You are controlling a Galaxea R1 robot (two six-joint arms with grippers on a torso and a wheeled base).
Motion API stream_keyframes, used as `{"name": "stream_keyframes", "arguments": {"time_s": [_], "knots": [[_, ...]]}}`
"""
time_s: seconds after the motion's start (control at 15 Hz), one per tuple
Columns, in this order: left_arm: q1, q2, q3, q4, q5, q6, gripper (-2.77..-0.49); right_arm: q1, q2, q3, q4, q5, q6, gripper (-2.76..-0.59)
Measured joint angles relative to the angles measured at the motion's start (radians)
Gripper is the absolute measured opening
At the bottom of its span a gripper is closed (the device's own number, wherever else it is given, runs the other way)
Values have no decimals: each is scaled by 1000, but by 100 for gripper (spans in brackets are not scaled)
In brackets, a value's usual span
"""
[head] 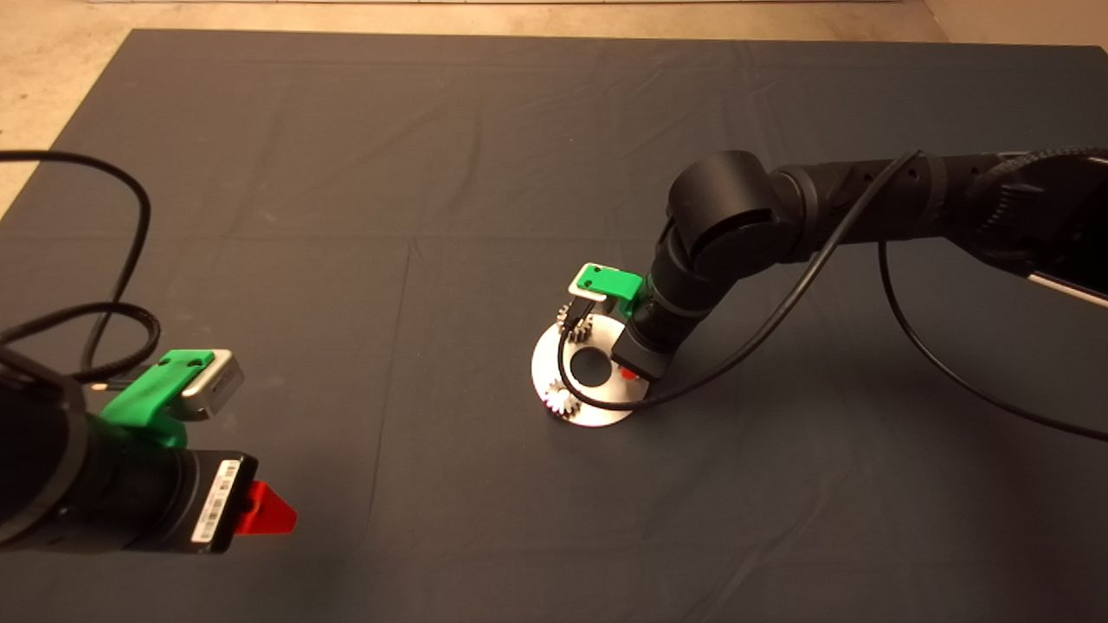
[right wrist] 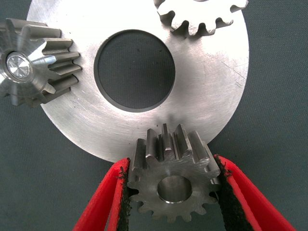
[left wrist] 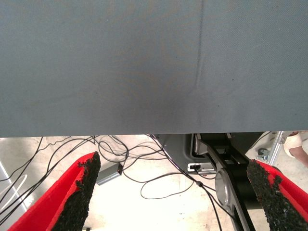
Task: Install three planetary gears onto the carrier pins
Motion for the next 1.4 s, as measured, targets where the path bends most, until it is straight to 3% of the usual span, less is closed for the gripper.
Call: {"name": "stream_keyframes", "arguments": {"time_s": [1.4], "knots": [[0,-2,0,-14,0,0,-108,-8,-9,14,-6,2,-18,-228]]}}
